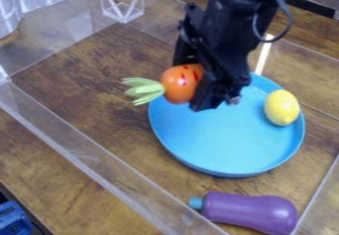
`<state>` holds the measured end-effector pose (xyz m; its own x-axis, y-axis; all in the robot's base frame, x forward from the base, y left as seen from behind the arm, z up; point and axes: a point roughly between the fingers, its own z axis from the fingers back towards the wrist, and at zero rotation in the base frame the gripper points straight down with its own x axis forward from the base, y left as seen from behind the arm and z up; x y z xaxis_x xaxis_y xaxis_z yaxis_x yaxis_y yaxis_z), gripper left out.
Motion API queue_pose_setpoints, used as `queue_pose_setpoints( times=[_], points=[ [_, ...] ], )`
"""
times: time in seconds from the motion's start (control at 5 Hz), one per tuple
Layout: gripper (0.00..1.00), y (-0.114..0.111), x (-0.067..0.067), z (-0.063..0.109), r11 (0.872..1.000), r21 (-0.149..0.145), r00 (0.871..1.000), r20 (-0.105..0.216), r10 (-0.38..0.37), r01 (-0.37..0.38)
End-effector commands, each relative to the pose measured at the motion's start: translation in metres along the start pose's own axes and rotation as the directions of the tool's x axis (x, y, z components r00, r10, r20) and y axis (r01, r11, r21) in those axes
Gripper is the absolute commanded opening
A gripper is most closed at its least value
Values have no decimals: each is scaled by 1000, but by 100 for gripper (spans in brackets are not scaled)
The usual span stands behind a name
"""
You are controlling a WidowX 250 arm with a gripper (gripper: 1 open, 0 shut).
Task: Put the carrot on the blue tray
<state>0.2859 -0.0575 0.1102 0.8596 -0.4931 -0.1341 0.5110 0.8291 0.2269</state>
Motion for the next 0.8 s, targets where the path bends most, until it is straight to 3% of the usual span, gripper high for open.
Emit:
queue_pose_setpoints(
  times=[0.0,0.4,0.6],
  points=[
    [0,12,-12,18,999,30,996,79,-28,25],
    [0,0,-18,24,995,44,990,109,-91,87],
    [0,-1,-13,23,995,54,989,115,-94,89]
  ],
)
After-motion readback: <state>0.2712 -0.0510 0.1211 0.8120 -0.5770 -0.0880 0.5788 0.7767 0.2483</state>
